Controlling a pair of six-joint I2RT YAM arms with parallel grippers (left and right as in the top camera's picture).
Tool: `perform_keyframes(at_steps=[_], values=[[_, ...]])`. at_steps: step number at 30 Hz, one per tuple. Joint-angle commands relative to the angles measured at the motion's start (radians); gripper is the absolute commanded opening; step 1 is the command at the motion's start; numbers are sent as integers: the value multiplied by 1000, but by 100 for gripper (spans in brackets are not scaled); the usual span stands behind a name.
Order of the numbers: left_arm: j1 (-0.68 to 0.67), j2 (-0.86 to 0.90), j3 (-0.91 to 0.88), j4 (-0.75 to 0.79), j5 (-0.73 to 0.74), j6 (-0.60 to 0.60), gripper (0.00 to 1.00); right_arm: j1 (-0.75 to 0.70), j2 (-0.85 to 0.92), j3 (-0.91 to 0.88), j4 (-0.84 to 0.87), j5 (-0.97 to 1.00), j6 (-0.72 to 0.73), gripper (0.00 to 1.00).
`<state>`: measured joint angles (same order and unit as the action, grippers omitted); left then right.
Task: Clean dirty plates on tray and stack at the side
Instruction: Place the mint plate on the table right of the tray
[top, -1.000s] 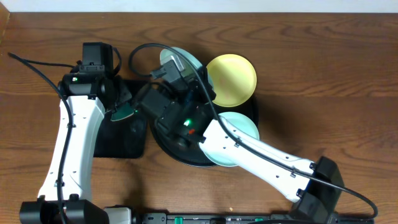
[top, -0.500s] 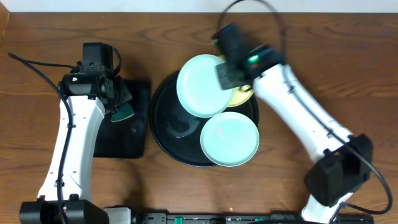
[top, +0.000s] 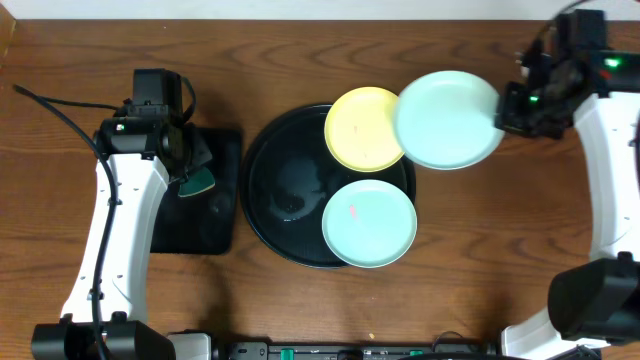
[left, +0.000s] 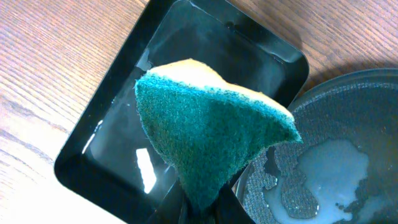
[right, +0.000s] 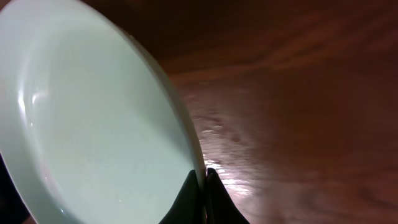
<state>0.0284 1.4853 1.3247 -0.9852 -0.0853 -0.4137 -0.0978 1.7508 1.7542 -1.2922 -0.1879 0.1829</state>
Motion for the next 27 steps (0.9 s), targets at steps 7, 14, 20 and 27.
perform_keyframes(at_steps=[7, 14, 20, 27], values=[[4, 7, 14, -2, -12, 18, 7, -92, -14, -306, 241, 82, -43, 1], [4, 7, 14, -2, -12, 18, 7, -105, -14, -473, 395, 82, -42, 1], [4, 7, 14, -1, -12, 18, 7, -135, -13, -578, 513, 82, -56, 1], [4, 7, 14, -1, -12, 18, 7, -135, -13, -672, 631, 86, -88, 6]])
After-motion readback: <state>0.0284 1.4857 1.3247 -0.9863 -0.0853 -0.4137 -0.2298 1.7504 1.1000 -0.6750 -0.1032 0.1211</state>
